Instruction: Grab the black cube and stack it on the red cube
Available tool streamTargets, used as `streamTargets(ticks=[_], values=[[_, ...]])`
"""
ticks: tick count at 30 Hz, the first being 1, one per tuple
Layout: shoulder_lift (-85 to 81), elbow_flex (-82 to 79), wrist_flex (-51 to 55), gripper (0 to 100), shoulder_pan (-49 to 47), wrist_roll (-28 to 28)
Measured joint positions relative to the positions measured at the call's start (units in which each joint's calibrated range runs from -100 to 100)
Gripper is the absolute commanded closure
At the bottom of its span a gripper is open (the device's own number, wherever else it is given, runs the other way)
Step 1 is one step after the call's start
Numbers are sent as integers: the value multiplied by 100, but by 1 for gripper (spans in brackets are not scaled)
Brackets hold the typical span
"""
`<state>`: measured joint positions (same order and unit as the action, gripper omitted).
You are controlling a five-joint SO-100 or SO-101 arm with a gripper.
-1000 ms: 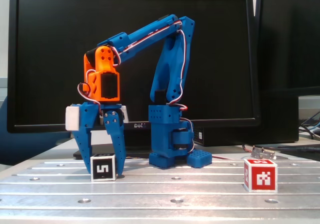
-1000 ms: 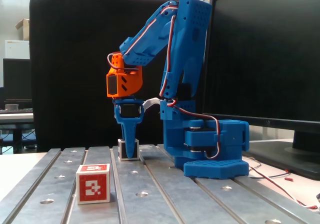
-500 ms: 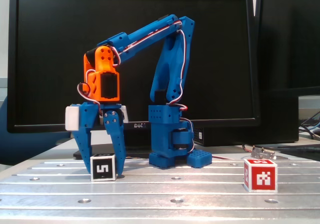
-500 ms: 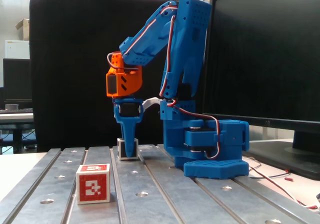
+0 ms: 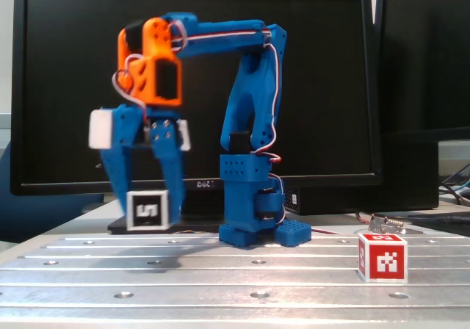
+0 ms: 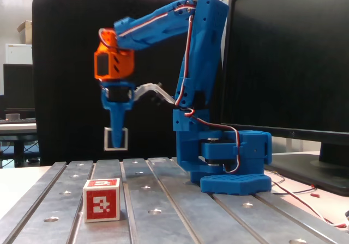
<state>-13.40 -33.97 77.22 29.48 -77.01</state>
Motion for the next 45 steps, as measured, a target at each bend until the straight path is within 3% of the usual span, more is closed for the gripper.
streamTargets(ticks=[21,36,45], values=[[0,326,361,81,-2956,3091],[0,589,541,81,-5207,6009],[42,589,541,81,-5919,7205]])
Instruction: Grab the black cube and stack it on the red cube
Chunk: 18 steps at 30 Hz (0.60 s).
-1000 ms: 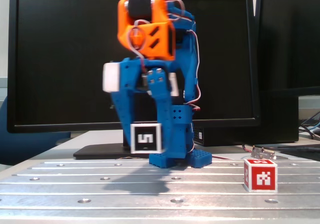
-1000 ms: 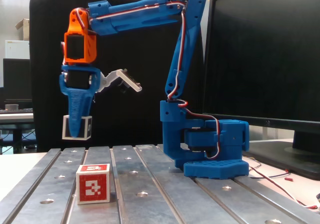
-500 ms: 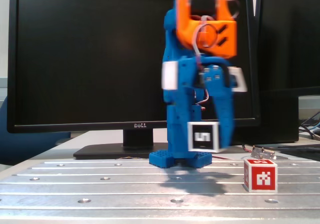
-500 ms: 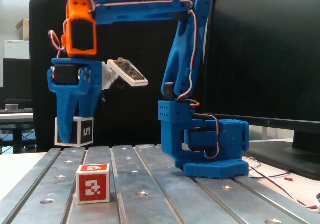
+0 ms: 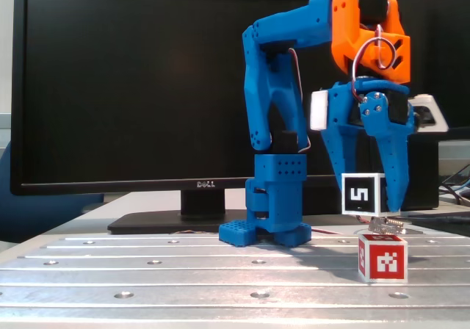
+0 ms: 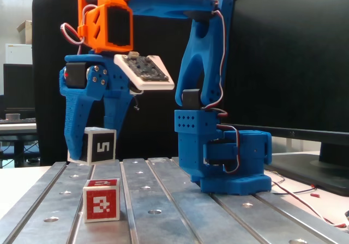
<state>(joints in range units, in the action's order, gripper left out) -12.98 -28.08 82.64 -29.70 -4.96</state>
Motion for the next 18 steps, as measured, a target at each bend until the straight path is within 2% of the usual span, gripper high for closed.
streamTargets(ticks=[18], values=[[0,0,34,81,-289,2246]])
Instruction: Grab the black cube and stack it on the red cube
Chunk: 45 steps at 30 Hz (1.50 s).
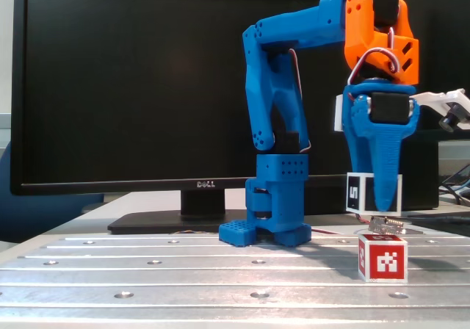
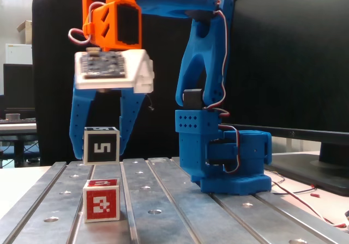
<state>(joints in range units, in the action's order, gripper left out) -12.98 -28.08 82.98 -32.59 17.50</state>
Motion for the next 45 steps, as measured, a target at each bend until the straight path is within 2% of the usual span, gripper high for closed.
streamTargets(ticks=[7,20,45], values=[[17,0,0,81,-215,404],[17,-489,-533,81,-274,472],[397,-489,-705,81,-274,551]])
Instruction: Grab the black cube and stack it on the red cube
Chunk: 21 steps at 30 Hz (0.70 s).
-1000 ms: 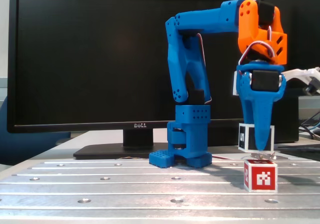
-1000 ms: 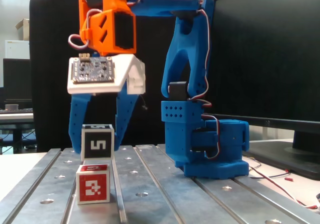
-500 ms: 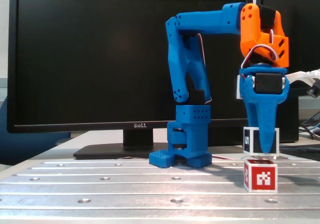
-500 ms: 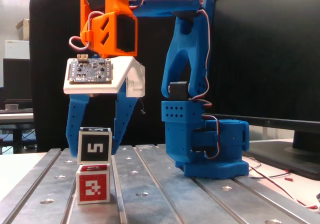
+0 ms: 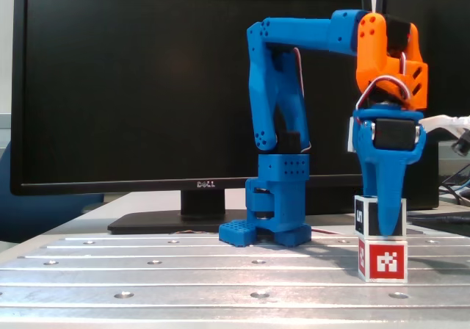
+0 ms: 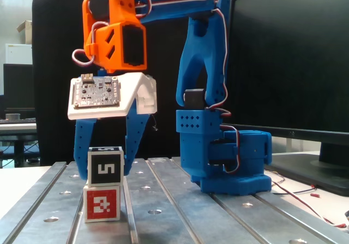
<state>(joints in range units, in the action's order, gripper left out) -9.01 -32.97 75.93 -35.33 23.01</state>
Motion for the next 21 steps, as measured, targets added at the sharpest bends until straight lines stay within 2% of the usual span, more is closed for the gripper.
streamTargets(ticks=[18,21], values=[[76,9,-69,80,-7,0],[76,9,-69,77,-7,0]])
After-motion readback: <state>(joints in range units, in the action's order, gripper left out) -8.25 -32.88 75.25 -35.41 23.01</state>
